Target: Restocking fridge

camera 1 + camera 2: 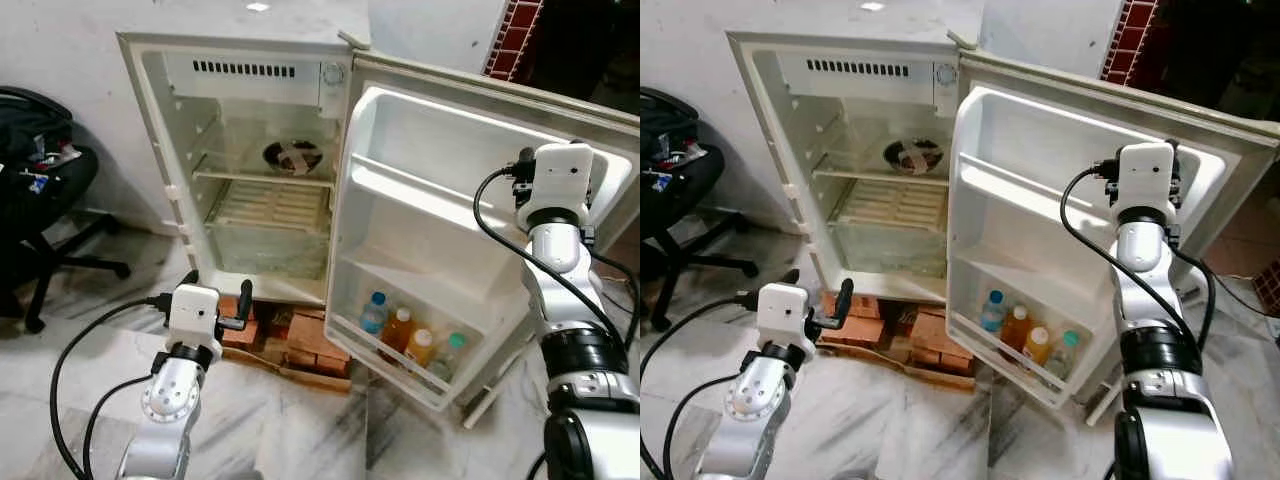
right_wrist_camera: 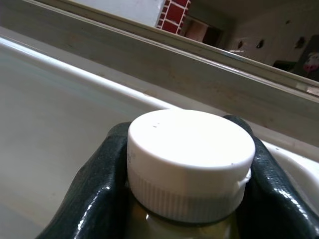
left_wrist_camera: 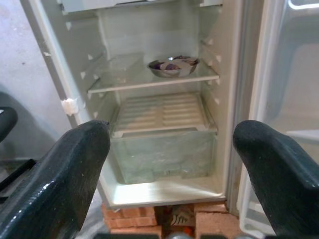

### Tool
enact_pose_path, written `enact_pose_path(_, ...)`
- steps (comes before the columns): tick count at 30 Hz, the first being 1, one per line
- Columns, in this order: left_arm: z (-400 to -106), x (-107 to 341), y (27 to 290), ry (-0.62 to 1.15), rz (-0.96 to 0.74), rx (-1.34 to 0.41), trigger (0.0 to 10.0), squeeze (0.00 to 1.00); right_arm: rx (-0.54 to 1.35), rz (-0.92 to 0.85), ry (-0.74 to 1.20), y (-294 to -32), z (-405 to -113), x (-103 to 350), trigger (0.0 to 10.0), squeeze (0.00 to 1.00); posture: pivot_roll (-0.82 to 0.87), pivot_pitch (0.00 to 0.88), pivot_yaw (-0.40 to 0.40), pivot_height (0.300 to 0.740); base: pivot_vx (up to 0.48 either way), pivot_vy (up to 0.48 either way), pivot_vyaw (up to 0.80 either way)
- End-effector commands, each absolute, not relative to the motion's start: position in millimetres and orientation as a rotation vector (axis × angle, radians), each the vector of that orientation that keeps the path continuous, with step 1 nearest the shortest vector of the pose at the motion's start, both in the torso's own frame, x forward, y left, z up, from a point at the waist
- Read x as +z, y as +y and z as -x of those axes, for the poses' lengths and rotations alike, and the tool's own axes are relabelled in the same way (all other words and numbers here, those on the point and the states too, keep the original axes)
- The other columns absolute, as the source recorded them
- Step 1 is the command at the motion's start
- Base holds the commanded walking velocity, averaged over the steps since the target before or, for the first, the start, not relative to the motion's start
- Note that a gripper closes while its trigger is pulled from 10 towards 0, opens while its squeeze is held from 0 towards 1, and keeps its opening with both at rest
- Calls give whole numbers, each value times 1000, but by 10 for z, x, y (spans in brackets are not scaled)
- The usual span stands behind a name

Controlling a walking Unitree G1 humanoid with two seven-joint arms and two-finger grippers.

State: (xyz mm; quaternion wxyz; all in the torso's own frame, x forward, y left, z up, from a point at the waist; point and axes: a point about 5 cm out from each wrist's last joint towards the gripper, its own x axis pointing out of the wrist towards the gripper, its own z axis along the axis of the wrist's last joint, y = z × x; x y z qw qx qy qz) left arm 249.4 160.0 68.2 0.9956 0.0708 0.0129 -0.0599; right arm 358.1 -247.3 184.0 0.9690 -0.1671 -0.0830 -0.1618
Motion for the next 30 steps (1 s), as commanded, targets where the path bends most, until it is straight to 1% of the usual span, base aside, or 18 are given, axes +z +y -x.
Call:
enact_pose_path(1, -2512, 713, 1595, 21, -148, -122, 10000, 0, -360, 300, -50, -2593, -3538, 1632, 10000, 39, 71, 0, -22, 740, 0, 0, 0)
enact_pose_path(2, -2510, 713, 1595, 22, -149, -122, 10000, 0, -366, 300, -57, -2604, -3540, 1651, 10000, 965, 70, 0, -21, 740, 0, 0, 0)
enact_pose_path(3, -2507, 711, 1595, 23, -150, -122, 10000, 0, -377, 304, -72, -2618, -3544, 1686, 10000, 1000, 70, 0, -20, 740, 0, 0, 0)
enact_pose_path(9, -2512, 720, 1598, 23, -155, -126, 10000, 0, -433, 304, -194, -2684, -3557, 1929, 10000, 1000, 70, 0, -18, 740, 0, 0, 0)
enact_pose_path(10, -2514, 729, 1607, 22, -155, -123, 10000, 0, -440, 303, -255, -2682, -3557, 2052, 10000, 1000, 69, 0, -16, 740, 0, 0, 0)
enact_pose_path(22, -2478, 709, 1607, 33, -152, -118, 10000, 0, -447, 369, -472, -2612, -3525, 2470, 10000, 1000, 78, 0, -26, 740, 0, 0, 0)
enact_pose_path(24, -2475, 705, 1603, 34, -151, -118, 10000, 0, -463, 396, -501, -2635, -3507, 2543, 10000, 1000, 79, 0, -29, 740, 0, 0, 0)
enact_pose_path(26, -2469, 703, 1613, 37, -143, -103, 10000, 0, -494, 399, -524, -2710, -3460, 2593, 10000, 1000, 80, 0, -30, 740, 0, 0, 0)
enact_pose_path(30, -2467, 697, 1626, 43, -137, -78, 10000, 0, -516, 389, -557, -2780, -3398, 2629, 10000, 1000, 80, 0, -30, 740, 0, 0, 0)
